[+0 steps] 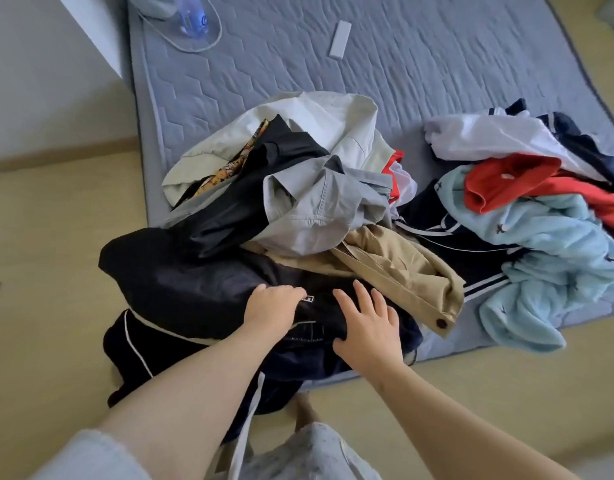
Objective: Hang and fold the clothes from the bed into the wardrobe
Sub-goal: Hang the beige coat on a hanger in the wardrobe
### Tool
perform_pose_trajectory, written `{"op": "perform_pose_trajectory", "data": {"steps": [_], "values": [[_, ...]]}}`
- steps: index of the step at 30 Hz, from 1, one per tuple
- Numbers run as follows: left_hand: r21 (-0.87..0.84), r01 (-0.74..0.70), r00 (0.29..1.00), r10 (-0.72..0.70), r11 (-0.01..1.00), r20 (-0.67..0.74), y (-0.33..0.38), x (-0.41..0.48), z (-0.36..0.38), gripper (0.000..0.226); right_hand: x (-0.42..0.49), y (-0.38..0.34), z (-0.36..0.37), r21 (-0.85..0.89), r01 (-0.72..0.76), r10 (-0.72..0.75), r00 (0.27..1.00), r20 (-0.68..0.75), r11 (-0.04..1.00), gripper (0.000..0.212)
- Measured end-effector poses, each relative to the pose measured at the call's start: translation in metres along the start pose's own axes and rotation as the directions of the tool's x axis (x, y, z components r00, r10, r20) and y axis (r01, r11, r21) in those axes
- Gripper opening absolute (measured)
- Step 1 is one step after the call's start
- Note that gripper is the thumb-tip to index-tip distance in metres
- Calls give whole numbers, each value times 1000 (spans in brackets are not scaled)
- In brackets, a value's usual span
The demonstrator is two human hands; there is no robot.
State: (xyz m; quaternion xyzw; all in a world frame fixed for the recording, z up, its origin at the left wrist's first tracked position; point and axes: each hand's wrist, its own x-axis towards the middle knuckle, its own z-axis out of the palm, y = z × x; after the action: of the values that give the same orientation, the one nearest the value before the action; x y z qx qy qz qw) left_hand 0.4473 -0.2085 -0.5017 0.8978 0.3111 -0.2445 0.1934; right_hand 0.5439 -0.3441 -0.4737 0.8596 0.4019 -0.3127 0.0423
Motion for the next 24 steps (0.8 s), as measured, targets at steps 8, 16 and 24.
{"op": "perform_pose_trajectory", "data": {"steps": [8, 16, 24], "values": [[-702, -119, 936, -157, 702, -315, -33, -36, -118, 35, -4, -55, -63, 83, 53, -12, 904, -427, 995, 77], [-725, -377, 768, -243, 576, -592, -54, -100, -250, 29, -26, -116, -181, 268, 149, 37, 811, -584, 952, 51], [-491, -672, 481, -177, 554, -859, -31, -187, -389, 30, -84, -168, -305, 423, 517, 135, 503, -854, 744, 36]]}}
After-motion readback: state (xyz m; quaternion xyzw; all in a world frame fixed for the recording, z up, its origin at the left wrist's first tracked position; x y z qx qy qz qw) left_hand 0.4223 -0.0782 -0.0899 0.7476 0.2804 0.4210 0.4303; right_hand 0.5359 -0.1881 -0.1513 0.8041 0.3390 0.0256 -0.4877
